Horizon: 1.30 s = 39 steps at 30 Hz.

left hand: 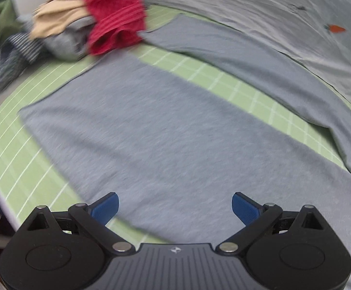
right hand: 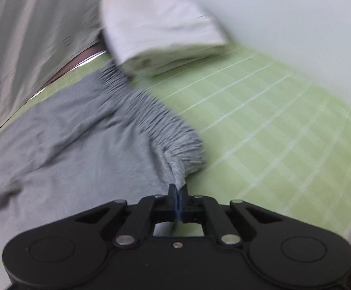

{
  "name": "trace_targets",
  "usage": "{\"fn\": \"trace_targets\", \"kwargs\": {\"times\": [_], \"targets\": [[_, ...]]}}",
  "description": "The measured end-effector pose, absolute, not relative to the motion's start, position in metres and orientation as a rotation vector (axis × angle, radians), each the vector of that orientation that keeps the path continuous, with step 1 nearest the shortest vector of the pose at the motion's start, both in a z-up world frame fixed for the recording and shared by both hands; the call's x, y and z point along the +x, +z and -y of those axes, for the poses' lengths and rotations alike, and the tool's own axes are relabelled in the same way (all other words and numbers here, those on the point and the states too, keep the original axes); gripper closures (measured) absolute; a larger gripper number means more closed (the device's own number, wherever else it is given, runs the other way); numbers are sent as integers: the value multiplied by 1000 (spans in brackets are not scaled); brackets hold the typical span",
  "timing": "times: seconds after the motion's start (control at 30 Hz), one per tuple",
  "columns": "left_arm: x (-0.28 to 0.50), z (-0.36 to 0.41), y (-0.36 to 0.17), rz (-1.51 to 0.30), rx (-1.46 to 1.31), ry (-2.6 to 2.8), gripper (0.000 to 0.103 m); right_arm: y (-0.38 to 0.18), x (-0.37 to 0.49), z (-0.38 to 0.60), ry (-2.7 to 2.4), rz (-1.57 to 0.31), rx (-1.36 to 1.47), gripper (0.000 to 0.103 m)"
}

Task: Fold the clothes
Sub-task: 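Grasp the sweatpants waistband with the right gripper and pull it straight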

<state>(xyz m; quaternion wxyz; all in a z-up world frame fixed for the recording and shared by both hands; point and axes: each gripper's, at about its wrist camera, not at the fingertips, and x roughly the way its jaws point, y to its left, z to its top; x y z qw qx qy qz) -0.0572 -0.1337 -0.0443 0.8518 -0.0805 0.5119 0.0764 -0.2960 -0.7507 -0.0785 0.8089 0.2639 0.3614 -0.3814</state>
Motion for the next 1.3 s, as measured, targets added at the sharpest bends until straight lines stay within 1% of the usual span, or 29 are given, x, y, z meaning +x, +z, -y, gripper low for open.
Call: {"fn": "trace_targets", "kwargs": {"times": [0.1, 0.17, 0.2, 0.23, 0.27, 0.3, 0.43, 0.5, 0.63, 0.73, 0.77, 0.87, 0.9, 0.93, 1.17, 1.3], "targets": [[-64, 116, -46, -1077, -183, 211, 4, -82, -312, 765, -844, -768, 621, 101], [-68, 105, -47, -1074, -197, 241, 4, -82, -315, 763, -825, -777, 614, 99], [-70, 100, -48, -1074, -208, 255, 4, -80, -316, 760, -816, -778, 616, 93], [-71, 95, -48, -1074, -219, 267, 4, -79, -317, 758, -807, -779, 618, 75], [-72, 91, -49, -1076, -230, 279, 4, -79, -319, 754, -811, -776, 636, 68], [-73, 89, -51, -1078, -234, 288, 4, -80, -320, 750, -814, -770, 665, 59], [-75, 82, -53, -1080, -245, 304, 4, -87, -328, 728, -796, -758, 795, 55], [-76, 81, -53, -1078, -248, 298, 4, -89, -329, 712, -777, -760, 815, 54], [-79, 83, -53, -1074, -246, 282, 4, -93, -327, 684, -724, -783, 806, 53], [-80, 85, -53, -1074, -241, 269, 4, -94, -317, 668, -706, -810, 719, 52], [-81, 84, -52, -1073, -240, 264, 4, -94, -313, 663, -698, -824, 684, 53], [-84, 83, -50, -1068, -237, 252, 4, -90, -312, 657, -689, -835, 613, 67], [-85, 83, -49, -1066, -237, 250, 4, -89, -314, 655, -688, -833, 596, 83], [-86, 82, -49, -1065, -236, 248, 4, -87, -316, 654, -688, -831, 579, 102], [-90, 66, -51, -1070, -236, 267, 4, -76, -330, 645, -682, -816, 459, 102], [-90, 54, -55, -1081, -249, 290, 4, -85, -334, 648, -680, -849, 472, 101]]}}
